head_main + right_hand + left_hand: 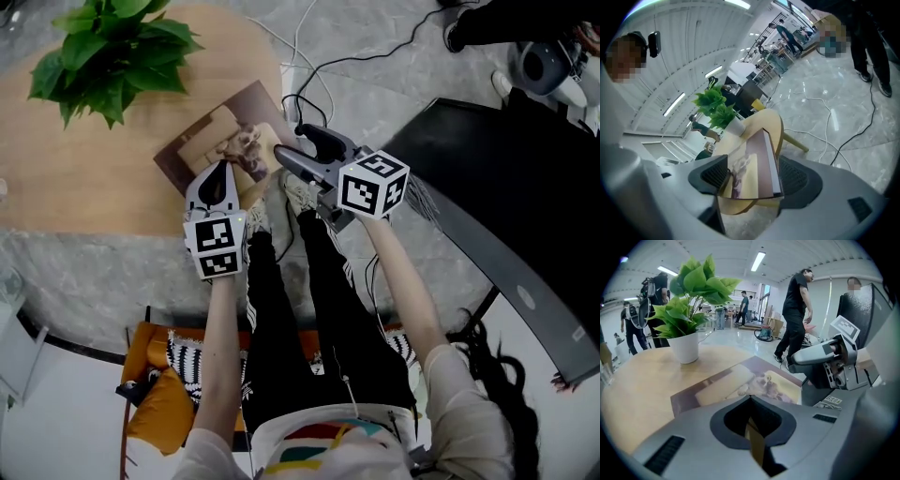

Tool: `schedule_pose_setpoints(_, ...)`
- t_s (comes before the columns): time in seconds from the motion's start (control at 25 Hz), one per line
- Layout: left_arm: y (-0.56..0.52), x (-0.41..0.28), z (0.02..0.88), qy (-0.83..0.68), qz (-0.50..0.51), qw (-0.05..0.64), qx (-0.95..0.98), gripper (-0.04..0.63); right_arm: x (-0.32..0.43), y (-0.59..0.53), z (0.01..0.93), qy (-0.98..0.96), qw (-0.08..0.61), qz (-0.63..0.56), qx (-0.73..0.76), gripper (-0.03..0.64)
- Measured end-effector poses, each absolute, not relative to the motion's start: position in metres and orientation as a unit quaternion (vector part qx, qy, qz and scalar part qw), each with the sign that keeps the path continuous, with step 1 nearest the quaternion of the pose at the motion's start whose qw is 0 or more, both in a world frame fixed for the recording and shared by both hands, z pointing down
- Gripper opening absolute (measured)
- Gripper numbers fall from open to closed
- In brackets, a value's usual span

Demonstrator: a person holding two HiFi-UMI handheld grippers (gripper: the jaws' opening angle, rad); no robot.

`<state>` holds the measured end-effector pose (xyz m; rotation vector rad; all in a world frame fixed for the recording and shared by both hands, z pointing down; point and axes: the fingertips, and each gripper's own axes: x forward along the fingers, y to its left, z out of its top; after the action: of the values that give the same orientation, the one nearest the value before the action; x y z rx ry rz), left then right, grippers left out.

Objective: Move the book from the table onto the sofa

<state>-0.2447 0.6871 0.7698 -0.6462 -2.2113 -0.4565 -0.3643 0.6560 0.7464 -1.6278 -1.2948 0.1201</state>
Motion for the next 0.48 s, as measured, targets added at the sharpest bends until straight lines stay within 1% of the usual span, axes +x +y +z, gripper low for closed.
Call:
schedule_pose_setpoints(0.28, 0.680, -0.253, 0.769, -0.872, -0.174, 0.389, -0.241, 0.008, -0.365, 0.649, 0.782, -0.517, 0.552, 0.047, -0.652, 0.328)
schedule_pose_setpoints(0.48, 0.679, -0.254, 0.769, -0.872, -0.180, 0.386, -0.240, 0.008, -0.364, 0.650, 0.797, -0.503, 0.585, 0.073, -0.632, 0.327)
